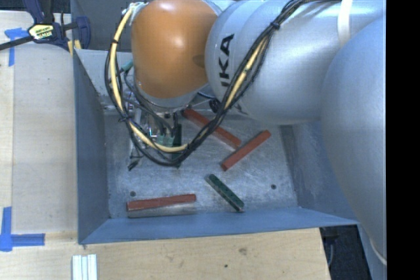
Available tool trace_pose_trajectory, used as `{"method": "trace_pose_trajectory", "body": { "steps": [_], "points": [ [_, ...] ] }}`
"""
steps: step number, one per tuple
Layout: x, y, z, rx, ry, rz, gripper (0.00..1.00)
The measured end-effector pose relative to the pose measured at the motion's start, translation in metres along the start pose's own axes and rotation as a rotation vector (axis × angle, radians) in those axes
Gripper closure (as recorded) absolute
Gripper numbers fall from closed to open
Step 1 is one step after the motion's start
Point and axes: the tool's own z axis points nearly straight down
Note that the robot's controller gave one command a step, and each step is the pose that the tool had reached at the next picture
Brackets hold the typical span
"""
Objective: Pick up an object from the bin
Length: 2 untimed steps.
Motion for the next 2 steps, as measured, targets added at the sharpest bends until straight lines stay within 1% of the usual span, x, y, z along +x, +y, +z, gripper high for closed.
{"method": "trace_pose_trajectory", "body": {
  "steps": [1,2],
  "points": [
    [-0.027,-0.020,0.147,0.001,-0.001,-0.152,0.00],
    [-0.029,-0.045,0.103,-0.004,-0.011,0.279,0.00]
  ]
}}
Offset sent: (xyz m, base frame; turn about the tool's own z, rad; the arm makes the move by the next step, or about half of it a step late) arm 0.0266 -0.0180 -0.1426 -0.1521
